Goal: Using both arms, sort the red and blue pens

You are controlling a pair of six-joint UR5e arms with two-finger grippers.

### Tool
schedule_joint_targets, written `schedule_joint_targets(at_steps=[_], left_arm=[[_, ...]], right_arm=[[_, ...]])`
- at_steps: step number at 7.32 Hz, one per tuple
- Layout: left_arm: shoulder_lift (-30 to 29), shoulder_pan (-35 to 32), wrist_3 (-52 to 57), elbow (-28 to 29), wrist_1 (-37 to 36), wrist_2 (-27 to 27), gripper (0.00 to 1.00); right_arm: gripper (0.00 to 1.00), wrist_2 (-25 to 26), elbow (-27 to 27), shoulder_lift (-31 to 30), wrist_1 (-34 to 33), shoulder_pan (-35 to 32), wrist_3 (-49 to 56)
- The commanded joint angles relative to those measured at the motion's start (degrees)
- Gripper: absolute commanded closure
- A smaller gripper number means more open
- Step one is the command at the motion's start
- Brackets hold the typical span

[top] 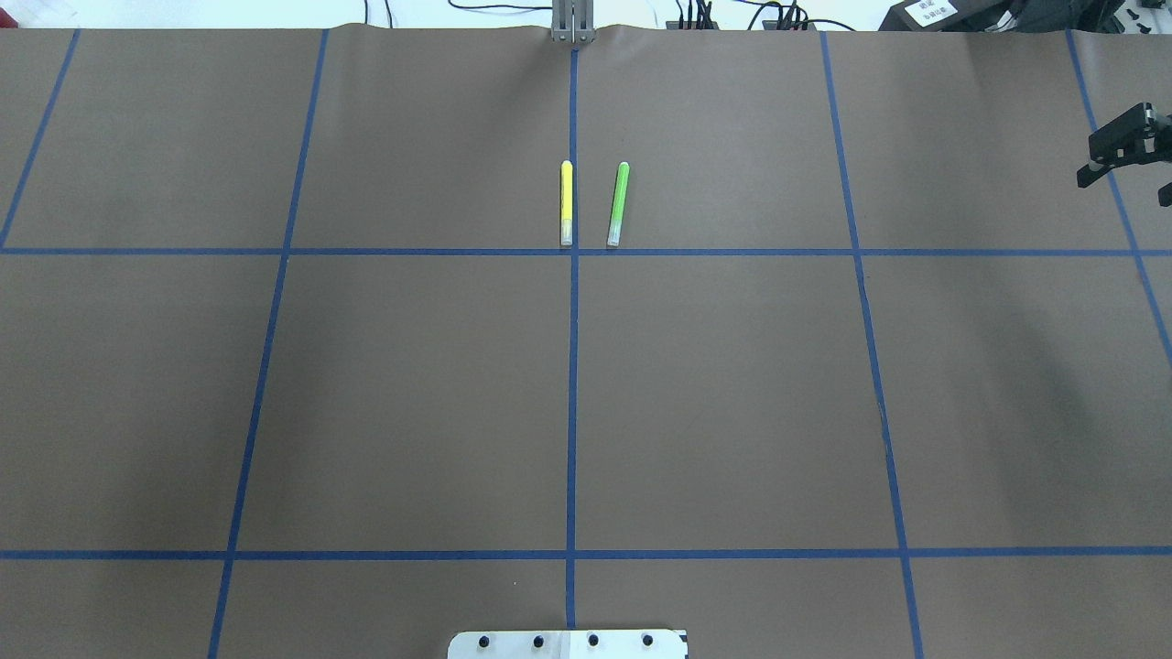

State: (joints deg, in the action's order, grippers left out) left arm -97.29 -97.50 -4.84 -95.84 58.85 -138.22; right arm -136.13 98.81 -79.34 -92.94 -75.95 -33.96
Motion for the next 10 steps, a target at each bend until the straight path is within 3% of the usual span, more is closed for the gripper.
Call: schedule_joint_targets(at_steps=[1,3,4,6,8,10], left_arm=[[1.2,3.9,-2.7,-0.6,14.7,0.2,0.00],[5.2,4.0,-2.8,-0.5,28.4,0.3,0.00],[5.9,4.0,-2.9,-0.2,31.0,0.3,0.00],[6.6,3.9,-2.5,-0.1,34.9,0.9,0.00],[7.7,3.8,-2.5,-1.0,36.4,6.5,0.00],[9.9,3.8,2.9,-1.6,36.4,6.6,0.00]], right_arm=[[0.01,0.3,-0.5,0.0,0.1,0.0,-0.1],[0.01,5.1,-1.7,-1.0,1.1,0.0,-0.1],[0.01,5.3,-2.6,-1.4,1.9,0.0,0.1],[0.01,6.3,-3.4,-6.7,5.8,-2.1,8.5],[0.01,6.0,-4.8,-9.8,6.1,-5.4,14.7],[0.01,4.4,-4.4,-13.3,6.1,-8.1,19.4]])
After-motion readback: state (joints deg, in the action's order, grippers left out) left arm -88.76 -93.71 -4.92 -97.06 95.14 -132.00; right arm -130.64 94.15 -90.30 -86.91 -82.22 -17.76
